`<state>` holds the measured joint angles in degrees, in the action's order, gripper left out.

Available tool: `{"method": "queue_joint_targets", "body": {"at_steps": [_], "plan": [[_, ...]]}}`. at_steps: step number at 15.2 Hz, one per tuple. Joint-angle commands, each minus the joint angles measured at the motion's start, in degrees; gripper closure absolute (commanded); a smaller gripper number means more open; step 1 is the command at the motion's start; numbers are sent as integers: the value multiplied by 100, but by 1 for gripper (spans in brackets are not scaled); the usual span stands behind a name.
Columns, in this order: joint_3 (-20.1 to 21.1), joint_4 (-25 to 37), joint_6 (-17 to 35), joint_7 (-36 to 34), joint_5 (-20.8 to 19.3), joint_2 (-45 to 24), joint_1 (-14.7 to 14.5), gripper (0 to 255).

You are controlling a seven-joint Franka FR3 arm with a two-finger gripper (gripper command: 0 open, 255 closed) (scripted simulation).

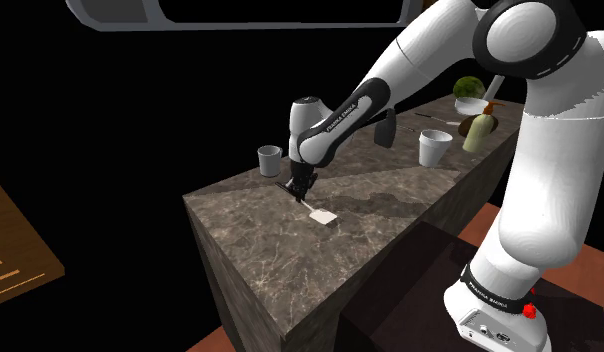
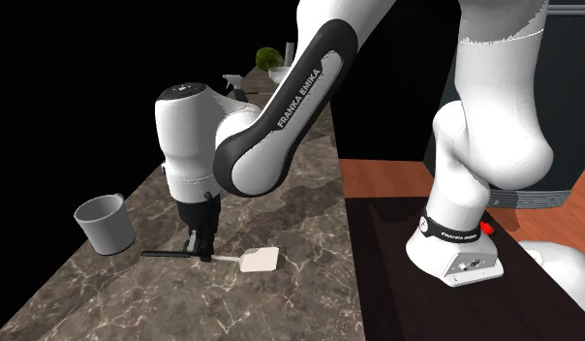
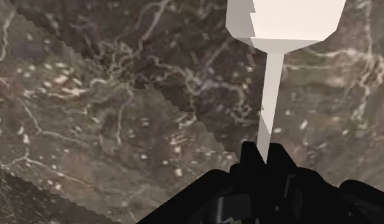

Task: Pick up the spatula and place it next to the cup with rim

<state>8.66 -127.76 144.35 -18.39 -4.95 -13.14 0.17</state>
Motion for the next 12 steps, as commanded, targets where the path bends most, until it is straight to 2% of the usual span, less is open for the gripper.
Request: {"method": "queue_joint_targets", "body": {"at_steps": [1,6,12], "plan": [[0,0,0,0,0,0,0,255],[0,0,0,0,0,0,0,255],[37,85,-418,83,111,339,25,255]]}}
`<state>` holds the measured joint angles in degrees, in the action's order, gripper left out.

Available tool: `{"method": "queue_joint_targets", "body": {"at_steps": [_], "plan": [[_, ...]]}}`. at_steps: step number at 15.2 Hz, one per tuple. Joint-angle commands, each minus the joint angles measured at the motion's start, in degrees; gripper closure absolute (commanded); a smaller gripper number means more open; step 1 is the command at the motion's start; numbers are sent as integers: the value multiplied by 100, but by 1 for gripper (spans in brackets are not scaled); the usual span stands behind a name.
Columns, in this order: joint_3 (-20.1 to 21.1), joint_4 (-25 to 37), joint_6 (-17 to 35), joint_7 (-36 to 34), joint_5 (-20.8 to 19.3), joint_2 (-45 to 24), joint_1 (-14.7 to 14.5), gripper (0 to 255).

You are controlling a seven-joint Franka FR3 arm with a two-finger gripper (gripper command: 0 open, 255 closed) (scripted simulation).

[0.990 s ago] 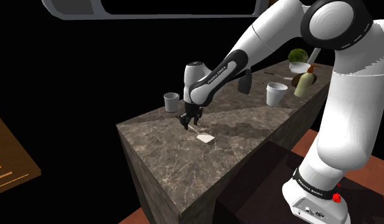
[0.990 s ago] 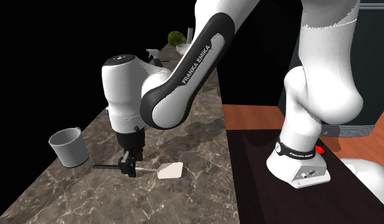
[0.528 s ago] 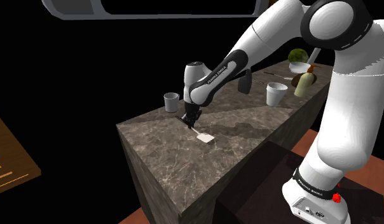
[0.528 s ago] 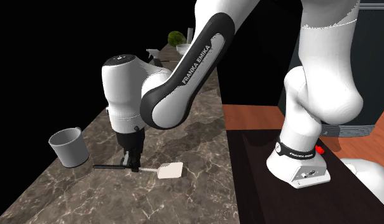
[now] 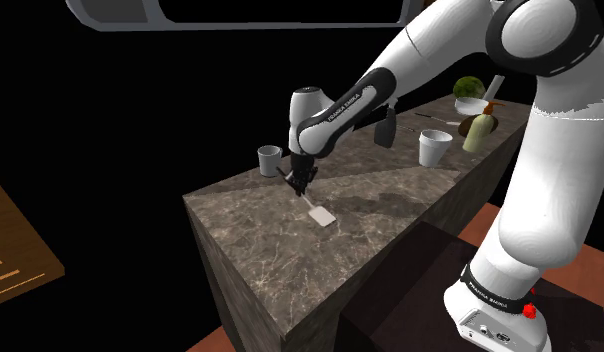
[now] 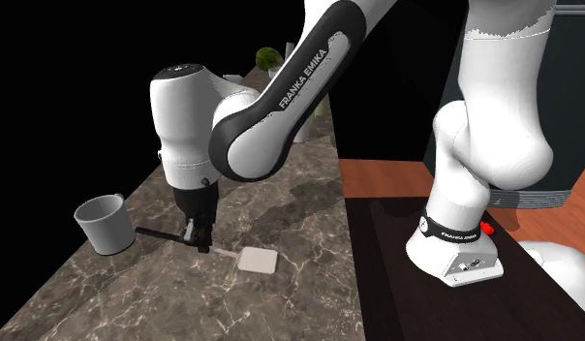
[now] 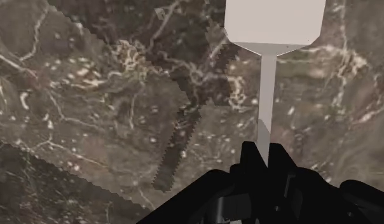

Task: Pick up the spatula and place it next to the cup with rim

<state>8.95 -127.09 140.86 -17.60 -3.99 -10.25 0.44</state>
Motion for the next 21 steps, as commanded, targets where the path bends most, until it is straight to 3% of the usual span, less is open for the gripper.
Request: {"method": "queue_joint_targets", "body": {"at_steps": [1,21], "plan": [[12,36,-140,16,32,104,1,255],[42,670,-1600,197,267,945,27,255]]}}
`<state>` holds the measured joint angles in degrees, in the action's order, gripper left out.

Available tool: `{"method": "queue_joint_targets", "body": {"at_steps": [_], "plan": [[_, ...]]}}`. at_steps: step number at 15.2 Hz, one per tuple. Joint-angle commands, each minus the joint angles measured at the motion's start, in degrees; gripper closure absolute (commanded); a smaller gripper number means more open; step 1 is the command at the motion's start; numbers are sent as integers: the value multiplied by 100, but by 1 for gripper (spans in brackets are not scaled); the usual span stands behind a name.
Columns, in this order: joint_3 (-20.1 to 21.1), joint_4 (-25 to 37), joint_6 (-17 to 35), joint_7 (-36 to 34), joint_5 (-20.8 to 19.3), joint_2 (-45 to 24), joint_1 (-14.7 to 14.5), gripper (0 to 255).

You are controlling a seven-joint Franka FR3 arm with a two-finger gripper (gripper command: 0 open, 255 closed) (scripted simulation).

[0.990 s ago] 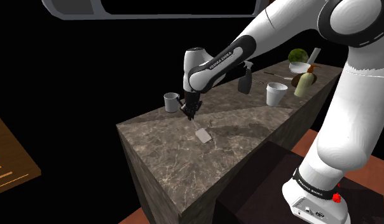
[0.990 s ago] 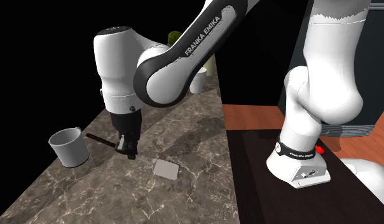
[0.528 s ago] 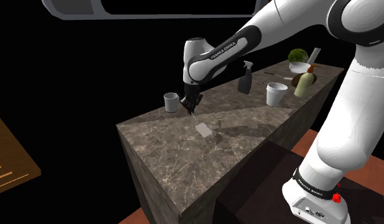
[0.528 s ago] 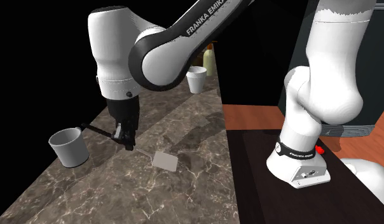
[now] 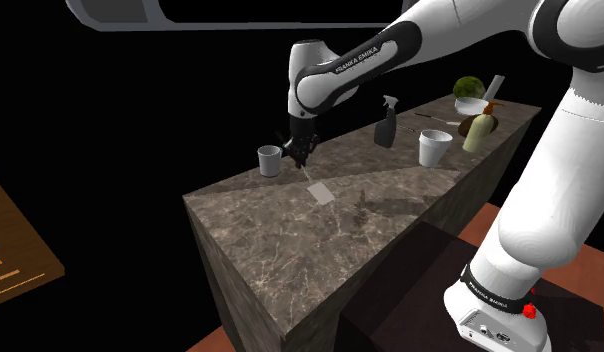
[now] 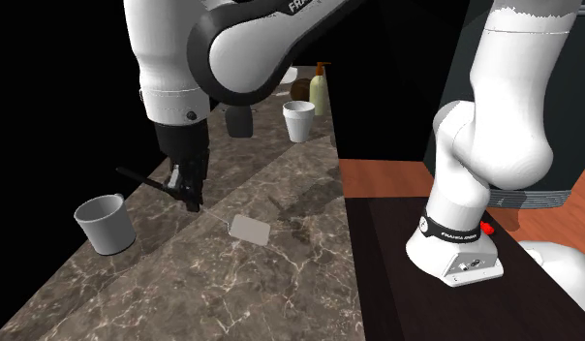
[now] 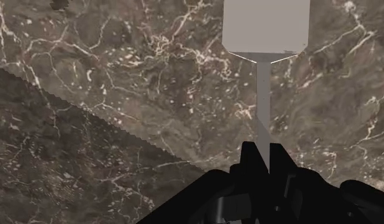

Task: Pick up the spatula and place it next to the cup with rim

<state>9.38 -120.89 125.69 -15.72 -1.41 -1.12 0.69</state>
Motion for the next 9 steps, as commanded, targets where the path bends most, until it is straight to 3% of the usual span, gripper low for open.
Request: {"method": "queue_joint_targets", "body": {"at_steps": [1,9], "plan": [[-1,94,-157,15,16,62,2,255],[-6,496,-755,54,61,260,6,255]]}}
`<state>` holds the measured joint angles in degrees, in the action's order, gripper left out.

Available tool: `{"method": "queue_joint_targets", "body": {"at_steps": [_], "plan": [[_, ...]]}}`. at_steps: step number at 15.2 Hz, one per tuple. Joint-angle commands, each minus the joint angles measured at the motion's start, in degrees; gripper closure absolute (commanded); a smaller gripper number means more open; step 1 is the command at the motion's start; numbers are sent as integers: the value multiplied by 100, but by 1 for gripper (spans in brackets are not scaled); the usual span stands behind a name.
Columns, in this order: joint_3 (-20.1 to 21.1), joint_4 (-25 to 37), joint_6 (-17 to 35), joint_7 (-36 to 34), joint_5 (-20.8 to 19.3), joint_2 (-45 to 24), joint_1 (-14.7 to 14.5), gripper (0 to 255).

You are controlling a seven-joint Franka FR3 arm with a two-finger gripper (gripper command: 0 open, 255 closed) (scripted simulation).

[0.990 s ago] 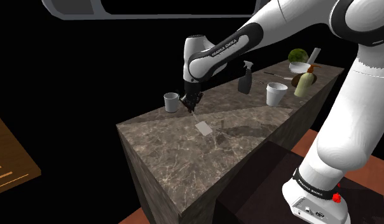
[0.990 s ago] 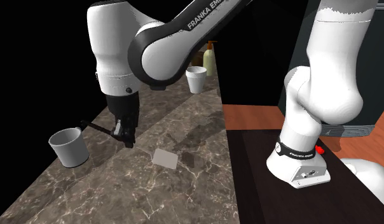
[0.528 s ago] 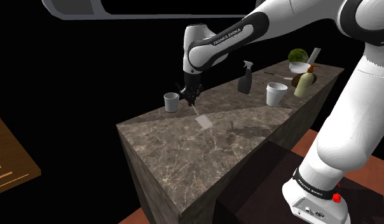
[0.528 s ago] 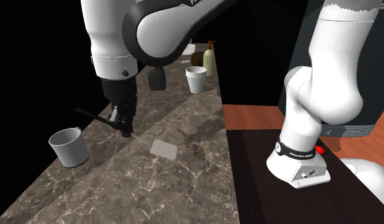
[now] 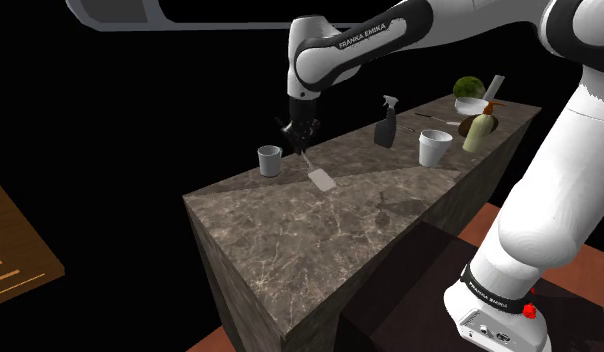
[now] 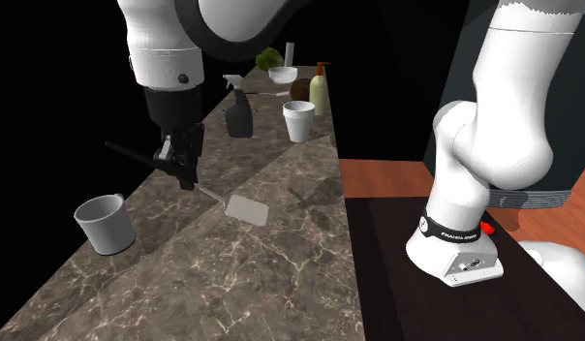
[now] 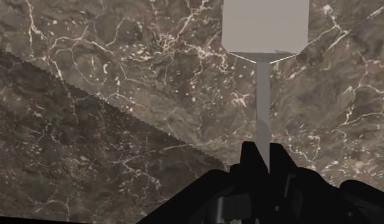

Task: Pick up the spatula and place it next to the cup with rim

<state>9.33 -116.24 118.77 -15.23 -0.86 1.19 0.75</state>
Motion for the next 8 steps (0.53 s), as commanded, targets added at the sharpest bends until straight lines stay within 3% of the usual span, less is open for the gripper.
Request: {"method": "queue_joint_targets", "body": {"at_steps": [1,4,8], "plan": [[-1,87,-137,8,10,48,1,255],[-3,213,-302,16,19,88,2,255],[-267,-396,-217,536,111,621,216,255]]}}
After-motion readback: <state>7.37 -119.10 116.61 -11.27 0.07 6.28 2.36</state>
